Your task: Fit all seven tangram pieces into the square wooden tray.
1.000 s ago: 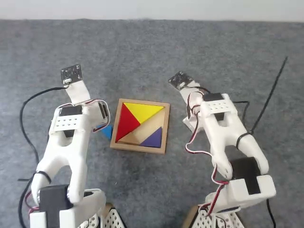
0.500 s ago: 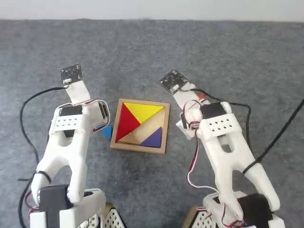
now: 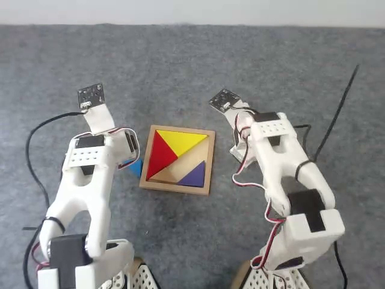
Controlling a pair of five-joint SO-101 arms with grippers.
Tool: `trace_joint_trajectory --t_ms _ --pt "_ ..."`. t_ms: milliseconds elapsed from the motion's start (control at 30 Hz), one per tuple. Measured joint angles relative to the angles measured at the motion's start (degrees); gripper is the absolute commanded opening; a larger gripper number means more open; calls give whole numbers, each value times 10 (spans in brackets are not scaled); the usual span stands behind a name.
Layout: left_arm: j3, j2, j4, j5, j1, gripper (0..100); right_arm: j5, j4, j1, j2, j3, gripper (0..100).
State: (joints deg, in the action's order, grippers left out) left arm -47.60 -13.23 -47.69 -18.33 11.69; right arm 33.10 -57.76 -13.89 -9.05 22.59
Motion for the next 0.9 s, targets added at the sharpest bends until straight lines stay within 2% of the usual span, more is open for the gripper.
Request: trace_joint_trajectory --t_ms 300,467,900 --pt "0 0 0 0 0 126 3 -11 -1 -9 -12 256" --pt "0 0 0 0 0 126 5 -13 -26 -9 -12 258" --pt "0 0 0 0 0 126 4 -22 -23 -42 -11 258"
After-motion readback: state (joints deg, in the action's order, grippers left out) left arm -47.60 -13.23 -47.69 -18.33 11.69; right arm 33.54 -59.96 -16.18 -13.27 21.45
